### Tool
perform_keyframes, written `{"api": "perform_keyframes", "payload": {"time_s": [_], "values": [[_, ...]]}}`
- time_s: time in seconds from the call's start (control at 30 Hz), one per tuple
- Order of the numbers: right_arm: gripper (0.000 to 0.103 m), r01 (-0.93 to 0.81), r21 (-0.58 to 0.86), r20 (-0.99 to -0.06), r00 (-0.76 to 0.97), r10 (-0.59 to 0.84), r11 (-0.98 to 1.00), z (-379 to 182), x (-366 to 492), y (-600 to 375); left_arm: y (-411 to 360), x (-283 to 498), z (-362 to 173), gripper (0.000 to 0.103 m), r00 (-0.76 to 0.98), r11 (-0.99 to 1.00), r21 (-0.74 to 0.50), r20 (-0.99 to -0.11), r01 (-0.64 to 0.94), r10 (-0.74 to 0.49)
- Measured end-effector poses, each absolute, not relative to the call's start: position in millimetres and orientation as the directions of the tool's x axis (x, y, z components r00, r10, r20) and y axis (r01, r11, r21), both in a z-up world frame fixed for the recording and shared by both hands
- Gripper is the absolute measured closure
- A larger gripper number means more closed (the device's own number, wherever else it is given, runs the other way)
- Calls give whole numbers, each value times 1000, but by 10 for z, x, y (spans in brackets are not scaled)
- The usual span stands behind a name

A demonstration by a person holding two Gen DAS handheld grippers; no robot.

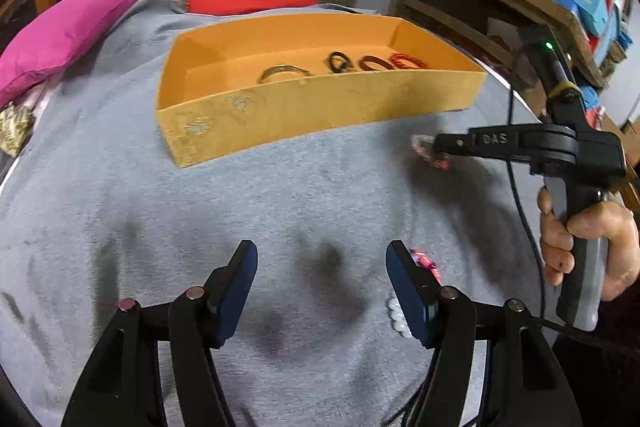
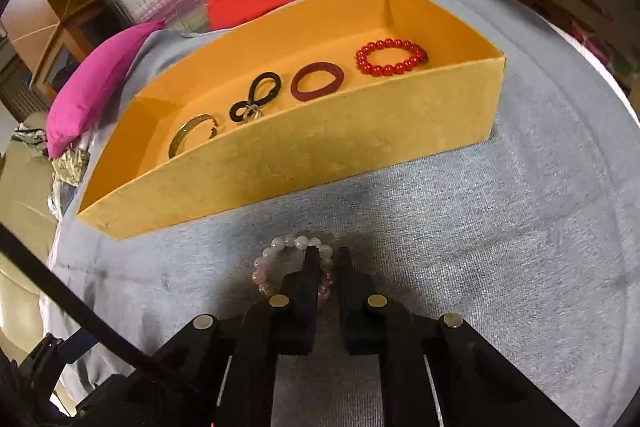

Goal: Organize jewelry
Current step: 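Move the left gripper to the pink-purple bead bracelet while the right gripper reaches the pink-white bead bracelet, then grasp the pink-purple bracelet with the left gripper while the right gripper grasps the pink-white bracelet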

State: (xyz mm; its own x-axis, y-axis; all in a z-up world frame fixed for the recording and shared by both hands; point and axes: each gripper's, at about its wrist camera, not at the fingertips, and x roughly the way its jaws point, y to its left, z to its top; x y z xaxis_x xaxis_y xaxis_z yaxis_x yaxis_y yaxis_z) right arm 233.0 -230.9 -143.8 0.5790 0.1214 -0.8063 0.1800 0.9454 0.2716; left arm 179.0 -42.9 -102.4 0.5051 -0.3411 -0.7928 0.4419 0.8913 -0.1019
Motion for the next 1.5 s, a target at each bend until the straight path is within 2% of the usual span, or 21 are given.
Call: {"api": "perform_keyframes", "payload": {"time_s": [0.03, 0.1, 0.23, 0.37, 0.53, 0.77, 1.03, 1.5], "values": [[95, 175, 264, -805, 581, 117, 948, -1419, 2312, -2311, -455, 1769, -1023, 37, 499, 880, -103, -791, 463, -355], [95, 173, 265, -799, 590, 116, 949, -1384, 2283, -2336, -496, 1730, -1016, 45, 488, 860, -102, -787, 499, -377], [95, 181, 272, -786, 608, 110, 945, -1309, 2198, -2454, -601, 1665, -1070, 49, 442, 816, -99, -800, 569, -405], [95, 206, 274, -781, 617, 93, 939, -1275, 2140, -2590, -658, 1632, -1172, 69, 399, 791, -101, -820, 603, -409], [95, 230, 283, -786, 612, 88, 931, -1270, 2116, -2688, -605, 1652, -1204, 79, 366, 783, -150, -821, 604, -439], [95, 220, 280, -786, 612, 91, 934, -1253, 2105, -2607, -572, 1583, -1158, 80, 329, 749, -192, -809, 634, -486], [95, 224, 281, -805, 584, 102, 933, -1330, 2122, -2571, -686, 1564, -1307, 80, 294, 757, -165, -853, 633, -431], [94, 236, 311, -830, 539, 143, 921, -1441, 2114, -2642, -879, 1729, -1367, 79, 272, 758, -217, -844, 615, -462]]}}
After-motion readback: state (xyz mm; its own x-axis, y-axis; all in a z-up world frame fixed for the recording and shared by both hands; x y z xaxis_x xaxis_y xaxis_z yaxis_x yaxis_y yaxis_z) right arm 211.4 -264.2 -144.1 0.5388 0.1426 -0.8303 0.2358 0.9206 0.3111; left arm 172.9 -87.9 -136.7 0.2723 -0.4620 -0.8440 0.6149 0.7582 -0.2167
